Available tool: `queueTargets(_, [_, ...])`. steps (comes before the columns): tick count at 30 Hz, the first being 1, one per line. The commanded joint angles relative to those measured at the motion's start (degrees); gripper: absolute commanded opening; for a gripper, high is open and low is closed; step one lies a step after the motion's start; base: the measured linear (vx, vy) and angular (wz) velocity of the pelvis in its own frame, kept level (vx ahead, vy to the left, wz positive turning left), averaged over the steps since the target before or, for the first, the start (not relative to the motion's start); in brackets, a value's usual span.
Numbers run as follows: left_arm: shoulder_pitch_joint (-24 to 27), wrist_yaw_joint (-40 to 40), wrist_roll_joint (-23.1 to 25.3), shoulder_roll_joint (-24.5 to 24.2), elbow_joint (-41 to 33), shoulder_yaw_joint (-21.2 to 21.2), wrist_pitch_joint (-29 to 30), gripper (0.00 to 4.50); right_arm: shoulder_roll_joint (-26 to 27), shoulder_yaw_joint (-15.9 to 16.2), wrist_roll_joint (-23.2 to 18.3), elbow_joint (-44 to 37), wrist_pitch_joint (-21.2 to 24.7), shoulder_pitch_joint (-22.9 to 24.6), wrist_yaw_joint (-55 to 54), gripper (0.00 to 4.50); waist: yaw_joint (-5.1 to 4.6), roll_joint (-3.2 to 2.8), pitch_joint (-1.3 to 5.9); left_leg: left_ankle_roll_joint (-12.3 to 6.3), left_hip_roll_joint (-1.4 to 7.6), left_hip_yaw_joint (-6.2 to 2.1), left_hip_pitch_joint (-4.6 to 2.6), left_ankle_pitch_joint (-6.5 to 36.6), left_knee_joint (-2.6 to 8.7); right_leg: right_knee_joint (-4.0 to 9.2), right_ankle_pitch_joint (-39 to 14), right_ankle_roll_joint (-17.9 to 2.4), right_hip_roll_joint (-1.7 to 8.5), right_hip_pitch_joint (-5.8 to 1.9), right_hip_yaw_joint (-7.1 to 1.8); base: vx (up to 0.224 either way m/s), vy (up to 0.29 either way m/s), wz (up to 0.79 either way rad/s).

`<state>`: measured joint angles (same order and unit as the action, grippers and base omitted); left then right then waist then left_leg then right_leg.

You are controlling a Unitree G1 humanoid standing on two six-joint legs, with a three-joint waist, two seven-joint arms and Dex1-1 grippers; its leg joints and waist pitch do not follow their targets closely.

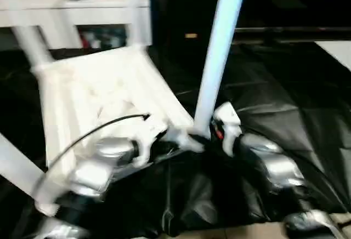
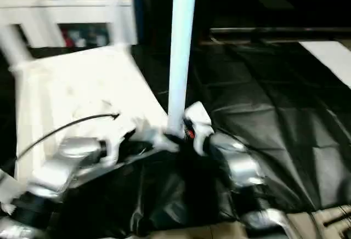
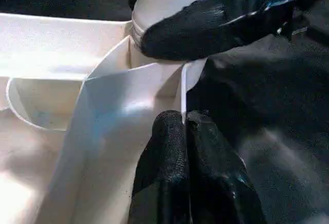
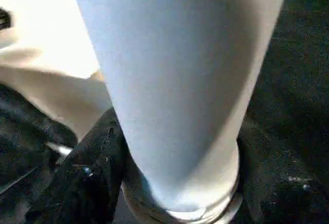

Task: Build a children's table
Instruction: Rotate leg to tighten

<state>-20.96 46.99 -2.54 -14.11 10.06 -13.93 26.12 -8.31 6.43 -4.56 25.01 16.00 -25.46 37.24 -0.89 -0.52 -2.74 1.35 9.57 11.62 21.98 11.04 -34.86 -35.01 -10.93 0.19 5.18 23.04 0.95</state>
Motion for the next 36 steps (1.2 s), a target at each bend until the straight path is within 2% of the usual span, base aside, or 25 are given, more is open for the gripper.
queueTargets(1, [-3.55, -1.56, -1.9, 4.92, -2.25, -3.0, -0.94, 0.0, 4.69, 5.21, 1.77, 2.21, 1.44, -0.32, -1.51, 2.7, 0.16, 0.06, 3.45, 0.24, 3.0, -1.78, -0.95, 15.23, 4.82, 4.54, -13.12, -12.18, 2.33, -1.76, -1.52, 0.0, 0.0, 0.0])
queueTargets(4, [-3.44, -3.16, -0.8, 6.87, -2.33, -3.02, -0.9, 0.0, 8.41, 5.03, 1.77, 2.82, 0.21, -0.96, -2.92, 2.7, -0.01, -0.03, 3.51, -0.7, 3.0, -1.81, -0.72, 13.86, 4.79, 4.36, -10.79, -12.85, 2.35, -1.99, -1.41, 0.0, 0.0, 0.0])
queueTargets(6, [-3.23, -2.48, -0.64, 6.31, -2.51, -3.28, -1.78, 0.0, 9.2, 4.73, 0.61, 2.56, -0.12, -1.09, -2.29, 3.4, 0.01, -0.02, 3.56, -1.08, 2.99, -1.82, -0.75, 13.32, 4.72, 4.29, -9.95, -12.97, 2.34, -2.09, -1.37, 0.0, 0.0, 0.0])
queueTargets(9, [-2.8, -1.58, -0.88, 5.39, -3.08, -3.13, -2.08, 0.0, 8.99, 4.04, -1.22, 1.39, 1.06, -0.82, -0.63, 3.46, 0.1, -0.17, 3.56, -1.51, 3.09, -1.75, -0.92, 13.13, 4.73, 4.19, -8.56, -13.66, 2.28, -2.08, -1.39, 0.0, 0.0, 0.0])
queueTargets(11, [-2.56, -1.1, -0.94, 4.79, -3.39, -3.03, -2.23, 0.0, 8.36, 3.8, -1.78, 0.48, 1.61, -0.57, 0.11, 3.7, 0.13, -0.21, 3.57, -1.71, 3.13, -1.76, -0.93, 12.77, 4.75, 4.08, -7.52, -13.88, 2.27, -2.16, -1.37, 0.0, 0.0, 0.0])
queueTargets(17, [-1.39, -0.04, -0.85, 2.42, -4.76, -2.32, -2.23, 0.0, 0.26, 2.55, -2.01, -6.31, 2.77, 2.2, 6.18, 4.26, 0.65, -0.31, 3.55, -2.55, 3.19, -1.59, -1.05, 11.9, 4.59, 4.01, -5.87, -14.32, 2.32, -2.24, -1.4, 0.0, 0.0, 0.0])
queueTargets(19, [-1.34, -0.54, -0.93, 2.68, -4.93, -1.91, -1.84, 0.0, -1.1, 2.23, -2.49, -7.17, 3.06, 2.63, 7.5, 4.26, 1.02, -0.29, 3.52, -2.49, 3.24, -1.54, -1.2, 12.17, 4.55, 4.09, -6.38, -14.29, 2.3, -2.27, -1.41, 0.0, 0.0, 0.0])
queueTargets(20, [-1.49, -1.04, -1.25, 3.11, -5.07, -1.34, -0.99, 0.0, -2.76, 1.76, -3.11, -8.07, 3.36, 3.04, 8.72, 4.26, 1.34, -0.55, 3.46, -2.39, 3.26, -1.56, -1.22, 12.34, 4.6, 4.1, -6.77, -14.26, 2.31, -2.19, -1.44, 0.0, 0.0, 0.0])
queueTargets(21, [-1.62, -1.13, -1.45, 3.27, -5.1, -1.14, -0.57, 0.0, -3.36, 1.55, -3.35, -8.34, 3.47, 3.14, 9.01, 4.26, 1.5, -0.33, 3.48, -2.19, 3.27, -1.48, -1.35, 12.41, 4.59, 4.13, -6.77, -14.2, 2.21, -2.15, -1.42, 0.0, 0.0, 0.0])
queueTargets(22, [-1.74, -1.18, -1.63, 3.38, -5.21, -1.01, 0.02, 0.44, -3.97, 1.31, -3.53, -8.54, 3.52, 3.22, 9.33, 4.28, 1.59, -0.3, 3.49, -2.21, 3.27, -1.5, -1.33, 12.42, 4.58, 4.12, -6.73, -14.28, 2.24, -2.17, -1.43, 0.0, 0.0, 0.0])
queueTargets(25, [-2.06, -1.73, -1.44, 3.5, -5.42, -1.2, 1.62, 0.57, -5.81, 0.62, -3.65, -9.15, 3.61, 3.54, 10.66, 4.28, 1.79, -0.22, 3.49, -2.28, 3.25, -1.52, -1.17, 11.78, 4.53, 4.07, -6.53, -14.31, 2.32, -2.3, -1.41, 0.0, 0.0, 0.0])
queueTargets(26, [-2.18, -2.19, -0.87, 3.5, -5.27, -1.46, 1.24, 0.65, -6.37, 0.36, -3.52, -9.32, 3.5, 3.64, 10.97, 4.28, 1.78, -0.07, 3.44, -2.69, 3.29, -1.56, -0.88, 11.23, 4.53, 4.1, -6.24, -14.4, 2.47, -2.48, -1.42, 0.0, 0.0, 0.0])
queueTargets(28, [-2.27, -2.48, -0.42, 3.42, -5.11, -1.69, 1.61, 0.77, -6.56, 0.15, -3.51, -9.45, 3.67, 3.65, 11.16, 4.28, 1.83, -0.03, 3.5, -2.91, 3.19, -1.57, -1.0, 11.01, 4.44, 4.1, -6.58, -14.1, 2.39, -2.41, -1.38, 0.0, 0.0, 0.0])
queueTargets(29, [-2.37, -2.19, -0.15, 3.19, -4.85, -2.06, 1.73, 0.99, -6.78, -0.07, -3.48, -9.39, 3.76, 3.55, 11.28, 4.28, 1.63, -0.67, 3.4, -2.69, 3.13, -1.61, -0.94, 11.65, 4.54, 4.29, -7.4, -13.93, 2.29, -2.34, -1.33, 0.0, 0.0, 0.0])
queueTargets(31, [-2.42, -1.91, 0.33, 2.5, -4.56, -2.54, 2.21, 0.99, -7.26, -0.26, -3.56, -9.08, 3.77, 3.26, 11.12, 4.28, 1.4, -0.44, 3.44, -2.42, 3.07, -1.68, -0.92, 12.4, 4.54, 4.25, -7.79, -14.0, 2.29, -2.41, -1.31, 0.0, 0.0, 0.0])
queueTargets(36, [-2.06, -1.04, 0.73, 0.58, -5.41, -3.12, 2.98, 0.99, -7.81, 0.25, -3.86, -9.09, 3.71, 3.16, 11.71, 4.28, 1.23, -0.46, 3.47, -2.37, 3.14, -1.7, -0.97, 12.62, 4.52, 4.29, -8.65, -14.16, 2.29, -2.32, -1.28, 0.0, 0.0, 0.0])
